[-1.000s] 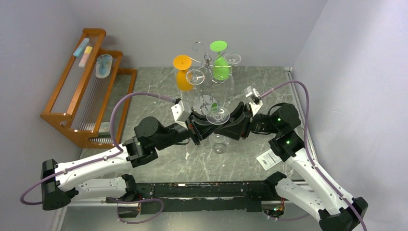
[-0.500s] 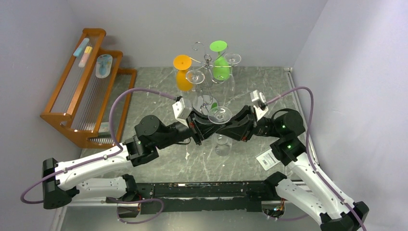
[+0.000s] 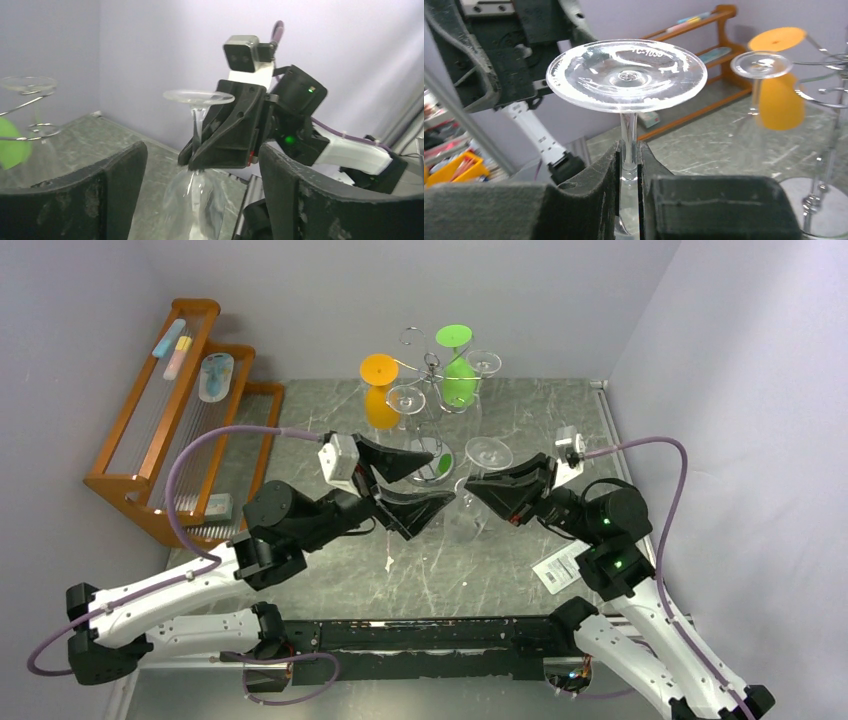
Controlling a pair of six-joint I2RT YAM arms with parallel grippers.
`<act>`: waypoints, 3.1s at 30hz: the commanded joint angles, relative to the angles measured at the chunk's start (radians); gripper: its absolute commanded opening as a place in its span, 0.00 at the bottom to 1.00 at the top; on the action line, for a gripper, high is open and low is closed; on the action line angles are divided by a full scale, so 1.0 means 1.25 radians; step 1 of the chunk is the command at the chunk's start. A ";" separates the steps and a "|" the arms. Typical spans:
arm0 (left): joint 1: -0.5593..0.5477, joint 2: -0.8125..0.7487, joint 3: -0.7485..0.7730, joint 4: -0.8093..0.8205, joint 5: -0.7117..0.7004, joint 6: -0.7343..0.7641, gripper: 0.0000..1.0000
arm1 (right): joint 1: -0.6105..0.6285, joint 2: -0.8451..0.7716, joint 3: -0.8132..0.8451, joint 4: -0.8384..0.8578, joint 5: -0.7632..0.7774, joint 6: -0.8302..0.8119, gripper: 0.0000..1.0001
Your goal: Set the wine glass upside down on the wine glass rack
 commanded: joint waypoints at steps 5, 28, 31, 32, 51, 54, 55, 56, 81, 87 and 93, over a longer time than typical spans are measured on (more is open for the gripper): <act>0.000 -0.095 0.029 -0.140 -0.154 0.043 0.91 | 0.003 -0.013 0.039 -0.061 0.274 -0.072 0.00; 0.000 -0.160 0.042 -0.338 -0.349 0.045 0.91 | 0.000 0.295 0.076 0.104 0.498 -0.261 0.00; 0.000 -0.169 0.037 -0.338 -0.358 0.048 0.91 | -0.004 0.312 0.078 0.116 0.513 -0.256 0.00; 0.000 -0.171 0.036 -0.338 -0.363 0.050 0.91 | -0.004 0.315 0.079 0.119 0.515 -0.253 0.00; 0.000 -0.182 0.035 -0.373 -0.379 0.032 0.90 | -0.013 0.463 0.159 0.121 0.501 -0.245 0.00; 0.000 -0.186 0.036 -0.380 -0.381 0.029 0.90 | -0.017 0.483 0.162 0.133 0.490 -0.237 0.00; 0.000 -0.189 0.036 -0.382 -0.383 0.027 0.90 | -0.019 0.487 0.160 0.138 0.480 -0.236 0.00; 0.000 -0.191 0.036 -0.384 -0.384 0.026 0.90 | -0.020 0.491 0.159 0.144 0.464 -0.236 0.00; 0.000 -0.197 0.037 -0.404 -0.390 0.015 0.89 | -0.049 0.512 0.133 0.228 0.196 -0.274 0.00; 0.000 -0.192 0.035 -0.400 -0.393 0.016 0.89 | -0.055 0.475 0.087 0.268 0.184 -0.263 0.00; 0.000 -0.184 0.036 -0.398 -0.389 0.017 0.89 | -0.056 0.440 0.051 0.293 0.202 -0.252 0.00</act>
